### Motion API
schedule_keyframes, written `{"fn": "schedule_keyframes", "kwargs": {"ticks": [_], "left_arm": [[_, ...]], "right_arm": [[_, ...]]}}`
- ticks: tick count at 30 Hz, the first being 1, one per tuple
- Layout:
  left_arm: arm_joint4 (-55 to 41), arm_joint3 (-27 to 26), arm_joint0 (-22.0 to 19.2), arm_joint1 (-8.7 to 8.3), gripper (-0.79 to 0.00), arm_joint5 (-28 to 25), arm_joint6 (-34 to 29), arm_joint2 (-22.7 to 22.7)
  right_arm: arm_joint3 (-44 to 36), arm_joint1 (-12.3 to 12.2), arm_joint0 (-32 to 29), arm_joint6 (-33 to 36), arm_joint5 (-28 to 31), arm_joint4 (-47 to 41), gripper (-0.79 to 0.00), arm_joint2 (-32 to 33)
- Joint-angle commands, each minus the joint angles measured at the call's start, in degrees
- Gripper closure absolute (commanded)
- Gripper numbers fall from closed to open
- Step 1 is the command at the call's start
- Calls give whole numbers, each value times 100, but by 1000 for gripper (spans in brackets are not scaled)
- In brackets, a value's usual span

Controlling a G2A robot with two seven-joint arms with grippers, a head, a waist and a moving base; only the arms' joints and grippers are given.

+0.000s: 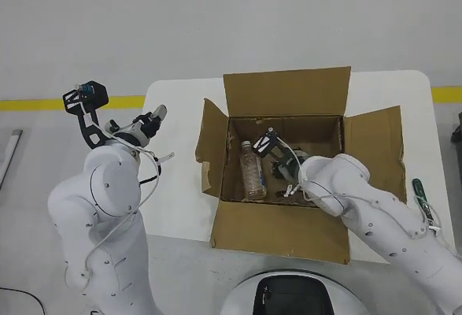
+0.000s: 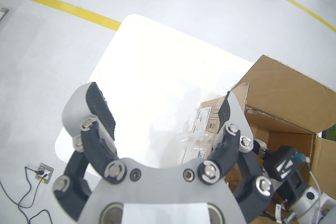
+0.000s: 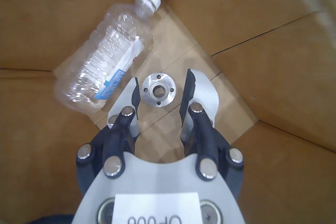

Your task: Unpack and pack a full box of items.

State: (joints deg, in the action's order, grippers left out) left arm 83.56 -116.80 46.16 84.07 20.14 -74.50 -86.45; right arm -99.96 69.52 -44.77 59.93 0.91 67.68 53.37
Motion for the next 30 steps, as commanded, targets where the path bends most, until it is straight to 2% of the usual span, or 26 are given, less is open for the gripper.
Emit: {"fn": "schedule_keyframes", "kwargs": {"ticks": [1, 3, 6, 7, 8, 9, 11, 14, 16, 18, 20, 22, 23, 24, 30], "left_arm": [[0, 0, 0, 0, -785, 0, 0, 0], [0, 0, 0, 0, -785, 0, 0, 0], [0, 0, 0, 0, -785, 0, 0, 0], [0, 0, 0, 0, -785, 0, 0, 0], [0, 0, 0, 0, -785, 0, 0, 0], [0, 0, 0, 0, -785, 0, 0, 0], [0, 0, 0, 0, -785, 0, 0, 0], [0, 0, 0, 0, -785, 0, 0, 0], [0, 0, 0, 0, -785, 0, 0, 0], [0, 0, 0, 0, -785, 0, 0, 0], [0, 0, 0, 0, -785, 0, 0, 0], [0, 0, 0, 0, -785, 0, 0, 0], [0, 0, 0, 0, -785, 0, 0, 0], [0, 0, 0, 0, -785, 0, 0, 0], [0, 0, 0, 0, -785, 0, 0, 0]], "right_arm": [[-563, -75, -174, 119, 58, -30, -369, 417], [-1352, -183, -477, 364, 127, -67, -372, 1034], [-2516, -347, -1007, 791, 305, -160, -385, 2291], [-2846, -398, -1177, 941, 404, -133, -431, 2766], [-3099, -441, -1366, 1090, 510, -150, -391, 3238], [-3269, -481, -1543, 1252, 626, -134, -385, 3749], [-3468, -542, -1947, 1513, 840, -339, -388, 4881], [-3430, -584, -2430, 1889, 1049, -590, -400, 6132], [-3320, -600, -2818, 2153, 1281, -848, -480, 6889], [-3033, -597, -3215, 2285, 1456, -1130, -474, 7472], [-2655, -580, -3601, 2349, 1580, -1572, -514, 7838], [-2426, -568, -3970, 2396, 1741, -1816, -523, 8004], [-2352, -558, -4121, 2367, 1744, -1929, -502, 8029], [-2281, -553, -4289, 2371, 1808, -1960, -517, 7992], [-2103, -545, -4752, 1952, 1871, -1961, -493, 7460]]}}
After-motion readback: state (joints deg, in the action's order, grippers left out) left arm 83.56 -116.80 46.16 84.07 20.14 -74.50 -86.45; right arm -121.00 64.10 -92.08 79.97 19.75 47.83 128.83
